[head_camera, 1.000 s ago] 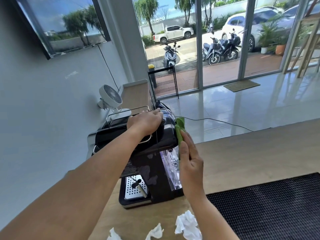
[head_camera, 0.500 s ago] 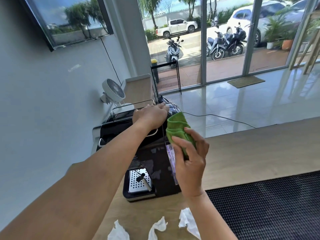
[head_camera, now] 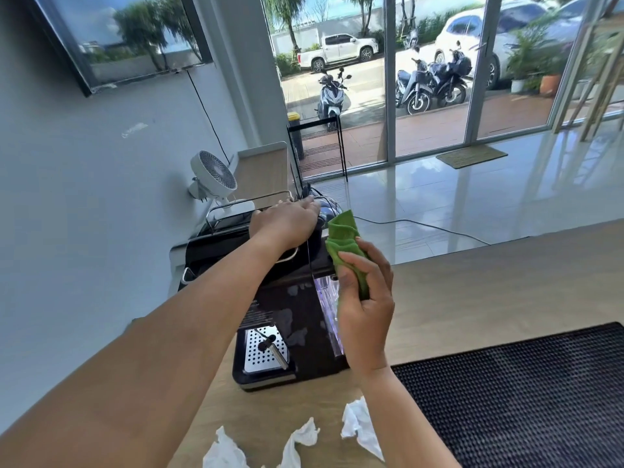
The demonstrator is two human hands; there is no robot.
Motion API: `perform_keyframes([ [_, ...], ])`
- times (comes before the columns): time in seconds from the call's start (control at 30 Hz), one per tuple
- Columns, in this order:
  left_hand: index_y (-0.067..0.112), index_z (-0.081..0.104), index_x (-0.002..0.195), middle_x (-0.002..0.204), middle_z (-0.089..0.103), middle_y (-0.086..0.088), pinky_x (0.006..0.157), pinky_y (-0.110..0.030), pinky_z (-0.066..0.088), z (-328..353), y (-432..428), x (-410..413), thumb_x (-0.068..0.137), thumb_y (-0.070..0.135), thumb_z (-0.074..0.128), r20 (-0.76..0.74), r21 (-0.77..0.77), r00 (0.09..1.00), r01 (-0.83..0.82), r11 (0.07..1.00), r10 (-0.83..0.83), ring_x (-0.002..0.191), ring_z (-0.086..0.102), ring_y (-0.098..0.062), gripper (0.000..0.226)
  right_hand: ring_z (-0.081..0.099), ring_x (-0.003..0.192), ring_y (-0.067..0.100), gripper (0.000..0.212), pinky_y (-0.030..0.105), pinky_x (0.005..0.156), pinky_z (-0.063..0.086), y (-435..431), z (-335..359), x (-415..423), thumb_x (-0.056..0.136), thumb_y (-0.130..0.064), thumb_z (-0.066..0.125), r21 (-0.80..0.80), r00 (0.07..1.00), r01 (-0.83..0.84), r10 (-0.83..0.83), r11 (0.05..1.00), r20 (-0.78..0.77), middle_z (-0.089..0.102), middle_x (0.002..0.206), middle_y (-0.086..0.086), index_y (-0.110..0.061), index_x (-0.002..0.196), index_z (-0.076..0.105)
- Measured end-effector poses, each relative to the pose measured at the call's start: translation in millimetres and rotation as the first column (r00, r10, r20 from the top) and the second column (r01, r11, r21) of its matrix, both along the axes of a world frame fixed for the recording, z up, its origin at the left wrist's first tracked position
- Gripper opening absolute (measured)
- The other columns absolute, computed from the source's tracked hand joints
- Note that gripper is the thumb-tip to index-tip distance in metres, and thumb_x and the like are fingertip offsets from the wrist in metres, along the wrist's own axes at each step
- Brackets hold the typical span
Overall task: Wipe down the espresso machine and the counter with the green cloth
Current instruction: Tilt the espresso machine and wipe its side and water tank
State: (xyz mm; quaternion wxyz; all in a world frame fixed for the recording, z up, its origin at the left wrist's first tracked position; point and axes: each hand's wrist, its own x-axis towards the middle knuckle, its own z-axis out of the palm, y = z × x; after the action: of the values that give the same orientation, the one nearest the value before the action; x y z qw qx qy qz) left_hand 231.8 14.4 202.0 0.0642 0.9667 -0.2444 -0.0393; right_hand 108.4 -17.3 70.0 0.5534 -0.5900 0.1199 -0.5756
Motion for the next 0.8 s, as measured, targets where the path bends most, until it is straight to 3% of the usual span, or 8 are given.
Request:
perform_keyframes([
  [0.07, 0.047, 0.025, 0.147, 0.16, 0.019, 0.006, 0.117, -0.045, 0.008, 0, 0, 0, 0.099, 0.055, 0.015, -0.001, -0.006, 1.0, -0.001, 1.0, 0.001, 0.147, 0.017, -0.016, 0.05, 0.061, 0.114, 0.025, 0.022, 0.055, 0.097, 0.05, -7, 6, 2, 0.097, -0.01, 0.058, 0.164, 0.993, -0.117, 0.111, 0.979, 0.048, 0.064, 0.125, 0.0, -0.023, 0.109, 0.071],
  [0.17, 0.046, 0.024, 0.148, 0.16, 0.018, 0.006, 0.117, -0.045, 0.009, 1, 0, -2, 0.1, 0.053, 0.014, -0.001, -0.003, 1.0, 0.0, 1.0, 0.0, 0.148, 0.016, -0.016, 0.049, 0.061, 0.12, 0.016, 0.028, 0.044, 0.107, 0.046, -34, 18, 8, 0.102, -0.015, 0.05, 0.349, 0.935, -0.343, 0.352, 0.872, 0.04, 0.068, 0.126, 0.0, -0.02, 0.122, 0.069],
  [0.33, 0.045, 0.024, 0.148, 0.16, 0.019, 0.008, 0.117, -0.046, 0.007, 1, 0, -3, 0.1, 0.051, 0.013, 0.003, -0.005, 1.0, 0.009, 1.0, -0.009, 0.147, 0.017, -0.016, 0.049, 0.061, 0.121, 0.023, 0.043, 0.05, 0.109, 0.042, -68, 20, 35, 0.099, -0.047, 0.04, 0.495, 0.743, -0.493, 0.642, 0.716, -0.189, 0.069, 0.123, 0.003, -0.028, 0.13, 0.063],
  [0.43, 0.045, 0.023, 0.148, 0.16, 0.018, 0.007, 0.117, -0.047, 0.006, -1, 0, -2, 0.1, 0.051, 0.014, -0.003, -0.006, 1.0, 0.014, 1.0, -0.014, 0.147, 0.016, -0.016, 0.049, 0.063, 0.103, 0.014, 0.046, 0.039, 0.096, 0.048, -53, 14, 29, 0.098, -0.05, 0.034, 0.511, 0.801, -0.409, 0.566, 0.756, -0.197, 0.071, 0.109, -0.005, -0.032, 0.13, 0.062],
  [0.5, 0.046, 0.024, 0.148, 0.16, 0.019, 0.006, 0.118, -0.046, 0.008, -2, -1, 0, 0.1, 0.052, 0.015, -0.006, -0.012, 1.0, 0.016, 1.0, -0.016, 0.147, 0.018, -0.016, 0.049, 0.048, 0.097, 0.003, 0.046, 0.026, 0.087, 0.037, -26, 9, 11, 0.095, -0.053, 0.033, 0.48, 0.889, -0.338, 0.442, 0.81, -0.122, 0.057, 0.11, -0.013, -0.046, 0.137, 0.051],
  [0.63, 0.047, 0.025, 0.147, 0.16, 0.02, 0.004, 0.116, -0.046, 0.008, -2, -3, 1, 0.1, 0.054, 0.015, 0.003, -0.004, 1.0, 0.011, 1.0, -0.011, 0.148, 0.017, -0.02, 0.048, 0.008, 0.151, 0.011, 0.056, 0.043, 0.12, 0.011, 63, -7, -11, 0.103, -0.034, 0.027, 0.215, 0.98, -0.123, 0.152, 0.969, -0.125, 0.01, 0.163, -0.012, -0.035, 0.156, 0.013],
  [0.7, 0.047, 0.024, 0.147, 0.16, 0.019, 0.003, 0.116, -0.045, 0.009, -2, -2, 2, 0.1, 0.053, 0.014, 0.016, 0.014, 1.0, 0.004, 1.0, -0.004, 0.148, 0.017, -0.021, 0.048, -0.003, 0.153, 0.02, 0.058, 0.056, 0.12, 0.013, 96, -22, -6, 0.103, -0.027, 0.028, 0.084, 0.979, -0.01, 0.027, 0.996, -0.203, -0.008, 0.165, -0.009, -0.028, 0.158, 0.008],
  [0.8, 0.048, 0.023, 0.146, 0.16, 0.019, 0.003, 0.115, -0.045, 0.013, -2, -3, 5, 0.099, 0.055, 0.013, 0.029, 0.027, 1.0, 0.011, 1.0, -0.011, 0.147, 0.018, -0.023, 0.049, -0.003, 0.153, 0.025, 0.058, 0.062, 0.118, 0.013, 84, -31, 8, 0.103, -0.023, 0.027, 0.054, 0.982, 0.049, -0.038, 0.997, -0.184, -0.007, 0.166, -0.001, -0.023, 0.157, 0.007],
])
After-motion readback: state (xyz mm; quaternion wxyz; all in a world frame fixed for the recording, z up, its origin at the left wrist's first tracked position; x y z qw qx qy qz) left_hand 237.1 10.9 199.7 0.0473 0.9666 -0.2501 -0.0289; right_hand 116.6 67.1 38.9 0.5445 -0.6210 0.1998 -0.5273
